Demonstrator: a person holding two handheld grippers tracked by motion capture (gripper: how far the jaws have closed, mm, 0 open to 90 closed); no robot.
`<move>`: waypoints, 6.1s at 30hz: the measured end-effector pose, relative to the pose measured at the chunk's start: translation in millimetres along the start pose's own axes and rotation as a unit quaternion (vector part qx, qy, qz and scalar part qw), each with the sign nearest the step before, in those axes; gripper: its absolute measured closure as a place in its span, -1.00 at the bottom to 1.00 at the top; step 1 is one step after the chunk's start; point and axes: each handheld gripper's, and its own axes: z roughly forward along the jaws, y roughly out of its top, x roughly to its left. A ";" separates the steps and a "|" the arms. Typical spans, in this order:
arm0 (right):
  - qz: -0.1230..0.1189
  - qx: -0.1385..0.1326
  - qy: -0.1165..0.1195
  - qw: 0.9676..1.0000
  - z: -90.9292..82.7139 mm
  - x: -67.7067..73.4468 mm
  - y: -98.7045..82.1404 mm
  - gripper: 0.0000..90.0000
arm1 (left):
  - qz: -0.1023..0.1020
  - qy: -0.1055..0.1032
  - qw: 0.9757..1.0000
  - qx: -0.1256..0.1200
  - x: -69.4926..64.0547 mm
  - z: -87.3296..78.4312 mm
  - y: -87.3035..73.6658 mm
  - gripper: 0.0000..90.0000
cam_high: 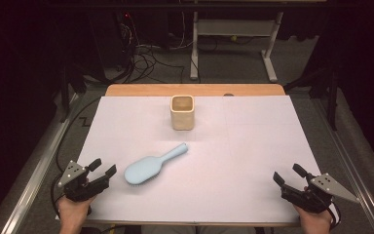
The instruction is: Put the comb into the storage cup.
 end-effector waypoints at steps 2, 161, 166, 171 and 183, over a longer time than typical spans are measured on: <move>-0.002 -0.005 -0.001 1.000 -1.2 0.3 0.0 -0.52 | -0.002 -0.001 1.000 -0.001 1.0 0.0 0.1 -0.24; -0.006 0.010 0.028 1.000 0.3 0.9 -1.7 -0.44 | 0.076 -0.086 0.993 0.033 -109.1 87.3 67.2 -0.18; -0.006 0.010 0.029 1.000 0.5 1.0 -1.7 -0.44 | 0.073 -0.080 0.993 0.038 -110.8 91.6 69.9 -0.19; -0.005 0.010 0.031 0.999 0.6 0.7 -1.7 -0.45 | 0.079 -0.075 0.993 0.043 -115.6 97.1 73.6 -0.19; -0.005 0.011 0.033 0.999 0.5 0.7 -1.6 -0.44 | 0.078 -0.079 0.991 0.072 -126.9 111.5 81.9 -0.17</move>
